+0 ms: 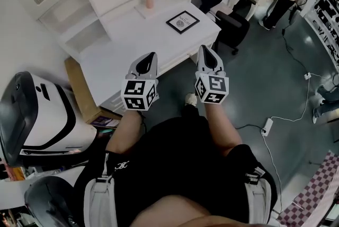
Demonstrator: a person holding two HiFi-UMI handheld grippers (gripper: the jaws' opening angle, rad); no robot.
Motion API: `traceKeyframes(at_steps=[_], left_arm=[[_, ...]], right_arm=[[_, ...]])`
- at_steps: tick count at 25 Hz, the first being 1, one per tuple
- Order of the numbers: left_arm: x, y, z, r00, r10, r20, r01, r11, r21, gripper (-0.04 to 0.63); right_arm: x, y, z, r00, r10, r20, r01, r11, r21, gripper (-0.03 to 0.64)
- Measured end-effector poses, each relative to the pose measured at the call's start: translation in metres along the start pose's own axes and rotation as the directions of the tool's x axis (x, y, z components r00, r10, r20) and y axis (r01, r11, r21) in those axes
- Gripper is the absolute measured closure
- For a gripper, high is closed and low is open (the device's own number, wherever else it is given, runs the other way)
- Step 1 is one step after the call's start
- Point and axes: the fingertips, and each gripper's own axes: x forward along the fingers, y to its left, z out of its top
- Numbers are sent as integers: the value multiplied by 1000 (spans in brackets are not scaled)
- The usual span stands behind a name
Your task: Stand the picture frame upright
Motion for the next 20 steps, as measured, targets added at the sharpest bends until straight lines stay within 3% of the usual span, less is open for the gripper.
traceKeyframes(at_steps=[7, 20], left_arm=[[79, 20, -8, 1000, 27, -12, -27, 1000, -14, 579], [282, 64, 4, 992, 75, -100, -79, 996, -38, 580]], right_arm=[[74, -37, -21, 999, 31, -15, -30, 999, 12, 616], [257, -145, -47, 992, 67, -109, -61, 997, 56, 615]])
